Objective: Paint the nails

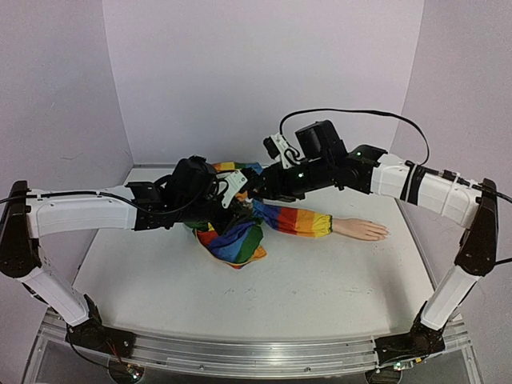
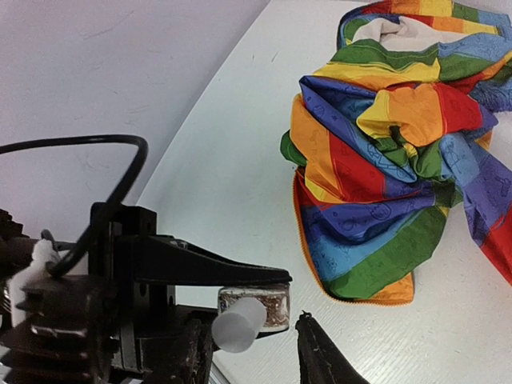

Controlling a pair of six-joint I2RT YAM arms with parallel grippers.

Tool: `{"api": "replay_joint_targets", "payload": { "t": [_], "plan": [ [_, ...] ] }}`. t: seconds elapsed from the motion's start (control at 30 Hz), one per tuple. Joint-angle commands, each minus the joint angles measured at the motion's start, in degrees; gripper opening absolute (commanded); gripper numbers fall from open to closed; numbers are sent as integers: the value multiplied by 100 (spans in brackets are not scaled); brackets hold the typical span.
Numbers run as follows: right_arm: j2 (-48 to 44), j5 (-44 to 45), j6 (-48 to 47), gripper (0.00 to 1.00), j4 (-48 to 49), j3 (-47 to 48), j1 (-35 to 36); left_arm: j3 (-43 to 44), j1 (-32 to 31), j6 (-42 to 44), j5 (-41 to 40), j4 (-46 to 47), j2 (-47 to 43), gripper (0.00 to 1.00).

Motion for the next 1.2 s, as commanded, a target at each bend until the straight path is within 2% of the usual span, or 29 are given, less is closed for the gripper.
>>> {"api": "replay_joint_targets", "payload": {
  "t": [0.0,0.3,0.6,0.73,0.9,1.17],
  "plan": [
    [119,-229,30,38,275,346,32,293,-24,-35,1,282,-23,0],
    [263,-356,-60,33,276,365,32,288,-23,-28,41,282,12,0],
    [177,-235,-170,12,276,294,29,260,-23,33,60,283,-1,0],
    [63,-240,-338,0,278,176,29,205,-20,56,180,275,-31,0],
    [-43,-301,-568,0,278,73,18,164,-22,105,591,273,-71,0],
    [-306,-543,-740,0,550,-91,22,155,-17,110,719,256,-36,0]
  ]
}}
